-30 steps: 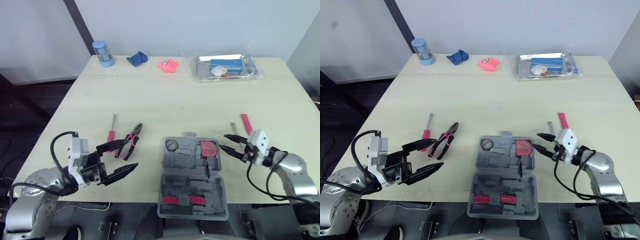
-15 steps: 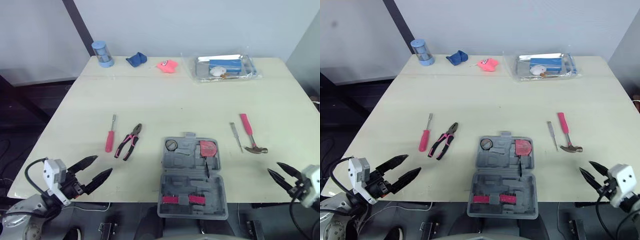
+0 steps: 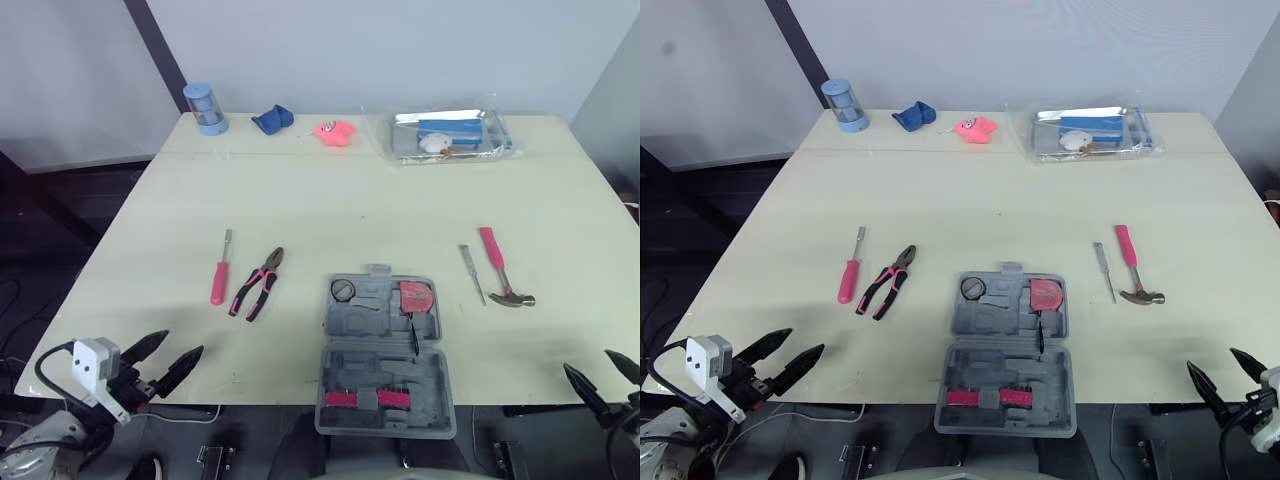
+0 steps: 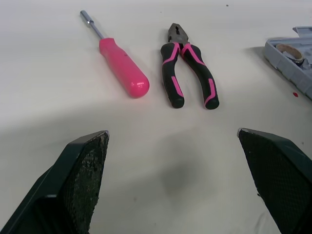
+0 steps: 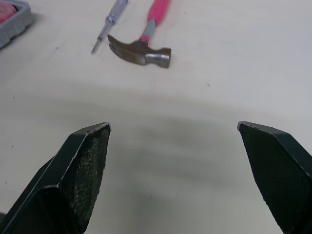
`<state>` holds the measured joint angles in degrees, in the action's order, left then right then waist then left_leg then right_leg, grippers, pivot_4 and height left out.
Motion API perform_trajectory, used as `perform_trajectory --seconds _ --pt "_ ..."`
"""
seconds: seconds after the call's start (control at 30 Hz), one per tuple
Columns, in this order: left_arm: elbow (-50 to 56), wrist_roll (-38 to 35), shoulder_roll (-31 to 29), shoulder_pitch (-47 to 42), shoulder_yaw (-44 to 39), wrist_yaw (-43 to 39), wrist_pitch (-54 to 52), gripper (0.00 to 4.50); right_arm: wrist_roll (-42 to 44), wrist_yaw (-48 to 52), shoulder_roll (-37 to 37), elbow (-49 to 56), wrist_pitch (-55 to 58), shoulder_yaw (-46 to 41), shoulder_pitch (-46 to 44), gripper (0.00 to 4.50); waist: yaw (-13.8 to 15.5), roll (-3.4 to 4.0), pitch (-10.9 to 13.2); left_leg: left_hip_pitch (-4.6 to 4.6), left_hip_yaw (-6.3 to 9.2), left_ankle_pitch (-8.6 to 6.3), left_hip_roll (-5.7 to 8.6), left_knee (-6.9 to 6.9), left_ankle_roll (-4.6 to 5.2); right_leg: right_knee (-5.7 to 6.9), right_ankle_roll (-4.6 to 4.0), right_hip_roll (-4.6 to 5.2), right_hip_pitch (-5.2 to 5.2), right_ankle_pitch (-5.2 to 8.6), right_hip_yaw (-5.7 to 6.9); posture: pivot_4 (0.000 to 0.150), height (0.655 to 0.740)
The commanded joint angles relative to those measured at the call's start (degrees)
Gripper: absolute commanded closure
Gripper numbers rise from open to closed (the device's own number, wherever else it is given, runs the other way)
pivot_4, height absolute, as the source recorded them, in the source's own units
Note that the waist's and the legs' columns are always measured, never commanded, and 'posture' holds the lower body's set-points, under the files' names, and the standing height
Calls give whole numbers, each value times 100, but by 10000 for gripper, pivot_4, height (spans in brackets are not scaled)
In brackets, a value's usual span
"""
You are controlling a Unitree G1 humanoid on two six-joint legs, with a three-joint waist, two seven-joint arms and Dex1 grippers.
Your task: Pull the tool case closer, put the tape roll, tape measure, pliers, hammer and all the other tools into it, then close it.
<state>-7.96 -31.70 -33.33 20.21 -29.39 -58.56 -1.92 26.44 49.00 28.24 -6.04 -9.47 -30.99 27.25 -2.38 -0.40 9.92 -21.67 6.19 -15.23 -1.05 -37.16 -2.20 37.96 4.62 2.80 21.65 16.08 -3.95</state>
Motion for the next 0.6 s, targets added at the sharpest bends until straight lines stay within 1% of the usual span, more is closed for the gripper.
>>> perform_trajectory --seconds 0.03,0.1,0.23,0.37,0.6 --pt "307 -16 -5 -31 -27 92 31 0 162 65 96 283 -52 -88 -95 1092 0 0 0 0 0 0 0 0 0 0 0 0 0 0 0 1500 7400" --pt "486 -2 7 -110 34 279 -98 0 279 149 140 524 96 -19 -157 1092 1 1 0 -1 0 0 0 0 0 0 1 0 0 -1 0 1500 7400" --pt "1049 210 41 -626 383 1100 -631 0 540 393 388 1480 614 431 -394 1092 8 3 -2 0 2 0 0 -2 0 2 3 0 -2 -2 0 1500 7400" --pt "1356 399 50 -1036 722 1679 -1168 0 685 478 587 2129 994 735 -630 1092 13 3 -2 -2 6 0 0 -3 0 3 4 0 -2 -3 2 1500 7400" --pt "1566 755 165 -1718 1301 2508 -1963 0 841 730 947 2866 1411 1125 -1064 1092 19 3 -2 -3 10 0 2 -3 0 4 5 0 -1 -4 5 1500 7400"
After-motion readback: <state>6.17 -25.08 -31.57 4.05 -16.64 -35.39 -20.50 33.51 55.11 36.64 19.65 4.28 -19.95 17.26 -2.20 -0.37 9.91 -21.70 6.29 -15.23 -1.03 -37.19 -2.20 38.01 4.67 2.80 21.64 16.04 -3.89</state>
